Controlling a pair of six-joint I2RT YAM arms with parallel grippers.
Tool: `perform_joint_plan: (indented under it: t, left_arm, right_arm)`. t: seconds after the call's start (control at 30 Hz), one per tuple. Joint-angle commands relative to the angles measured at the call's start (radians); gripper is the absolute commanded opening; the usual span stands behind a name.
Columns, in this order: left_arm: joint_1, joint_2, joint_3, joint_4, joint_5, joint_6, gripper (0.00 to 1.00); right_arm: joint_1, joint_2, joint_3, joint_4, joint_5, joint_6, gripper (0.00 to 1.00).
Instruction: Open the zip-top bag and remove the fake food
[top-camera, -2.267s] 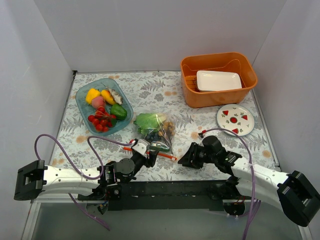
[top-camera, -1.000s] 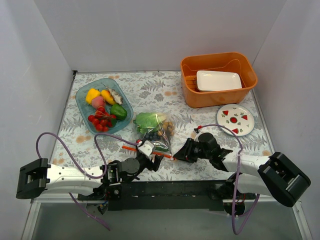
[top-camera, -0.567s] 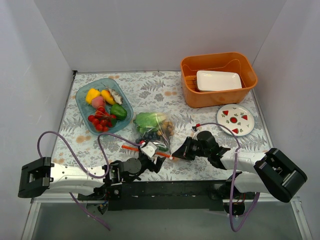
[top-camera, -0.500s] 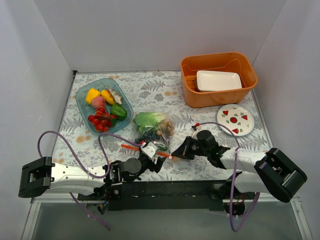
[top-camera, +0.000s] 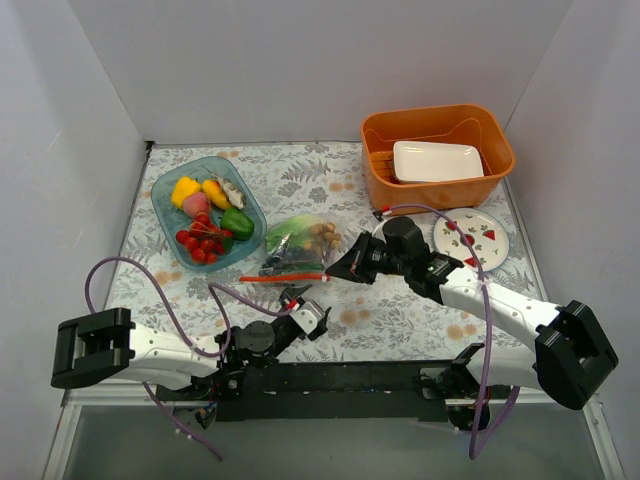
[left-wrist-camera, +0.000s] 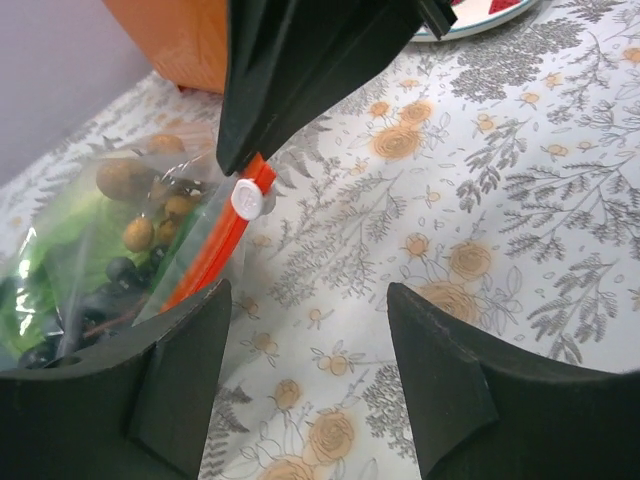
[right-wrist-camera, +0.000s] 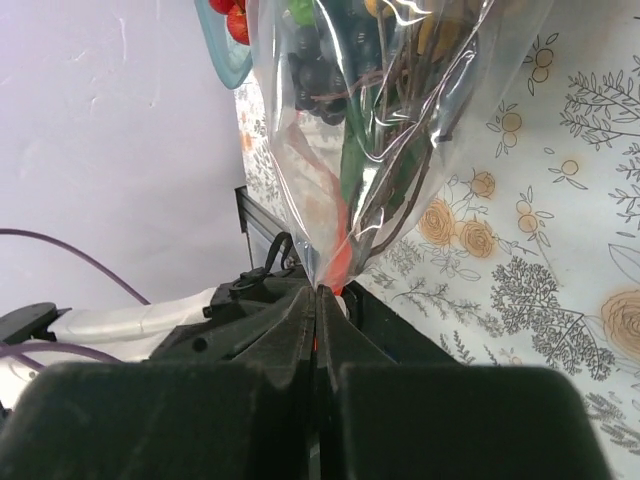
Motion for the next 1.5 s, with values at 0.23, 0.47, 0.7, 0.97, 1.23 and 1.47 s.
perform_joint_plan:
  t: [0.23,0.47,0.7,0.97,1.23,1.47]
  left_arm:
    - [-0.008,0.14,-0.035,0.526,-0.168,0.364,0.54]
    - [-0.04,0.213,-0.025,0.56,-0.151,0.477,0.54]
    - [-0.05,0.243,-0.022,0.603,-0.148,0.517,0.54]
    - [-0.05,0.316,-0.008,0.712,-0.143,0.559,0.53]
    - [-0.038,0.361,0.018,0.804,-0.139,0.554,0.5]
    - [-0.014,0.333,0.035,0.783,-0.11,0.51,0.47]
  right_arm:
    - [-0.003,0.068,0.151,-0.222,-0.006,0.039,0.01]
    - [-0.003,0.083,0.21,-0.29,0.006,0.062,0.01]
    - [-0.001,0.114,0.267,-0.331,0.007,0.071,0.01]
    - [-0.001,0.122,0.283,-0.348,0.006,0.094,0.01]
    - [0.003,0.131,0.308,-0.382,0.01,0.131,0.01]
    - [0.011,0.145,0.319,-0.384,0.015,0.143,0.01]
